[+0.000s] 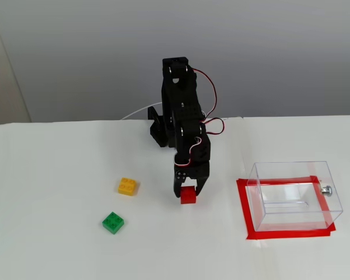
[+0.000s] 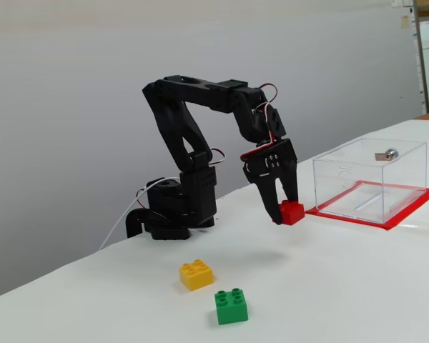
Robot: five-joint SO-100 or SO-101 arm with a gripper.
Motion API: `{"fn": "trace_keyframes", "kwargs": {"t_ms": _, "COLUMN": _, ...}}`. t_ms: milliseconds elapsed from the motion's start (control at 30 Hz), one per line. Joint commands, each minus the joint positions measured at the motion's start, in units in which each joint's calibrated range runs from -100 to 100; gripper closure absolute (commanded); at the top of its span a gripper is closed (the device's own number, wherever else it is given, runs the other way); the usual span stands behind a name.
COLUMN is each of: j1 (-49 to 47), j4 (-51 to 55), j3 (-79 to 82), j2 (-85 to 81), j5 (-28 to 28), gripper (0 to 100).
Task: Pick the red lego brick and place it into the transparent box
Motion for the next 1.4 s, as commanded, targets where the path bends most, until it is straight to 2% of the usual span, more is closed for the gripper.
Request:
{"fn": "trace_keyframes", "kwargs": {"t_ms": 0, "j1": 0.4, "j4": 4.7, "j3": -8.5, "j2": -0.9, "j5": 0.2, "gripper": 84}}
{"fn": "trace_keyframes", "kwargs": {"t_ms": 300, "j1": 0.0, "j4": 16.6, "j3": -26.3, "j2": -0.8, "j5": 0.2, "gripper": 84}}
{"fn": "trace_keyframes", "kwargs": {"t_ms": 700, "j1": -0.7, "j4": 16.2, "j3": -30.1, "j2": -0.6, "j5": 0.2, "gripper": 84}}
{"fn": "trace_keyframes", "kwargs": {"t_ms": 1367, "j1": -27.4, "j4": 13.9, "j3": -36.7, "j2": 0.2, "j5": -0.1, "gripper": 84}}
